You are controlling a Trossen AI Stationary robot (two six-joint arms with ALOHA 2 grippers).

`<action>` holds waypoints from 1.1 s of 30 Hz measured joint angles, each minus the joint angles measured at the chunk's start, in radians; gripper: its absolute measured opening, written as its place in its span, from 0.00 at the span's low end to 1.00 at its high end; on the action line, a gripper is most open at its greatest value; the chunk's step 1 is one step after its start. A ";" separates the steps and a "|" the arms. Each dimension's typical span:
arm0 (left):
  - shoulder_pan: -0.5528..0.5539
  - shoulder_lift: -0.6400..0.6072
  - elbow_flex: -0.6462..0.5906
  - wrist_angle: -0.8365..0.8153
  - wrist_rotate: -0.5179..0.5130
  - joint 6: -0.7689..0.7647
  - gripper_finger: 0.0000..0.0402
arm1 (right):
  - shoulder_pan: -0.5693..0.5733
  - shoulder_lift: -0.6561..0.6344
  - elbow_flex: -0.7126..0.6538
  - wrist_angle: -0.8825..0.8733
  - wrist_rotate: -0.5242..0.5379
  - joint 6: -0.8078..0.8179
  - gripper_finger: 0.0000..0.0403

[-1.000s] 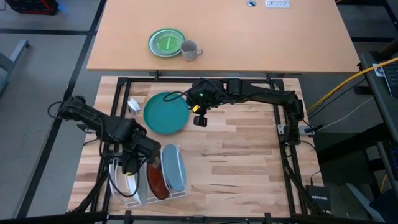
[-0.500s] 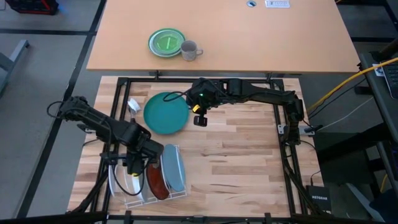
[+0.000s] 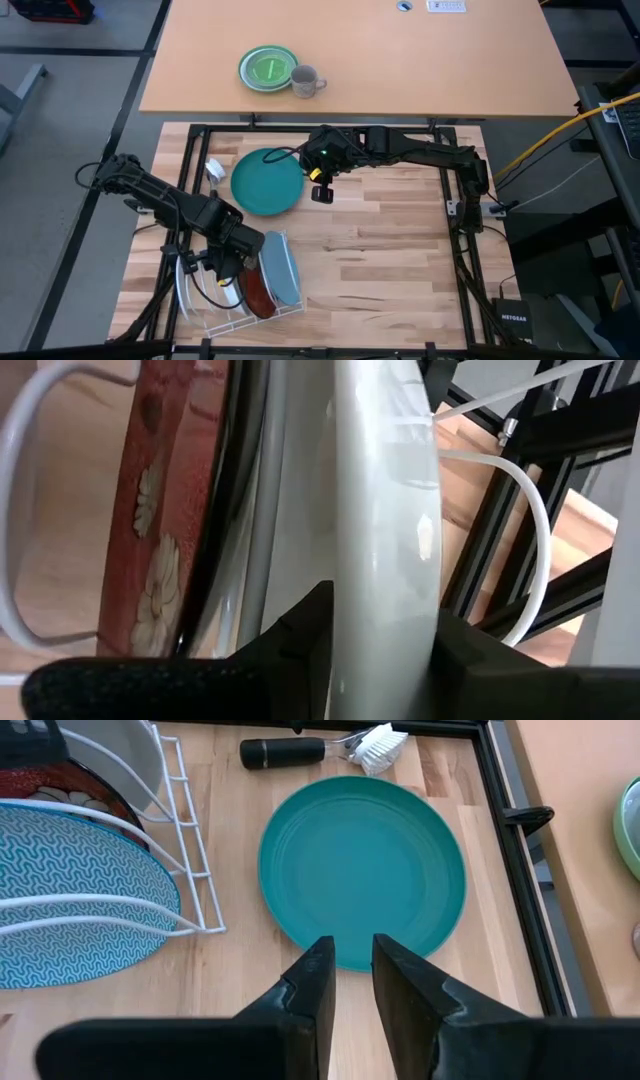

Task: Sort dishes
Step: Put the white plate into the dish rack

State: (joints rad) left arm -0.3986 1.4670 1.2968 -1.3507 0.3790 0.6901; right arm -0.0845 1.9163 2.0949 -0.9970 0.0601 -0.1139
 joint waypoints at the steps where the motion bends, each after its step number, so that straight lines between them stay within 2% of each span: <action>1: 0.000 0.000 0.000 -0.001 -0.001 -0.011 0.22 | 0.000 0.000 0.000 0.000 0.000 0.000 0.18; 7: 0.001 -0.006 0.000 -0.022 -0.017 -0.047 0.25 | 0.000 0.000 0.000 0.000 0.000 0.000 0.18; 17: -0.001 -0.050 -0.001 -0.034 -0.114 -0.133 0.25 | 0.000 0.000 0.000 0.000 0.000 0.000 0.18; 33: -0.003 -0.055 -0.001 -0.018 -0.140 -0.160 0.25 | 0.000 0.000 0.000 0.000 0.000 0.000 0.18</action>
State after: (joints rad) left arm -0.4011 1.4117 1.2961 -1.3686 0.2393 0.5296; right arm -0.0847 1.9163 2.0953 -0.9970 0.0601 -0.1139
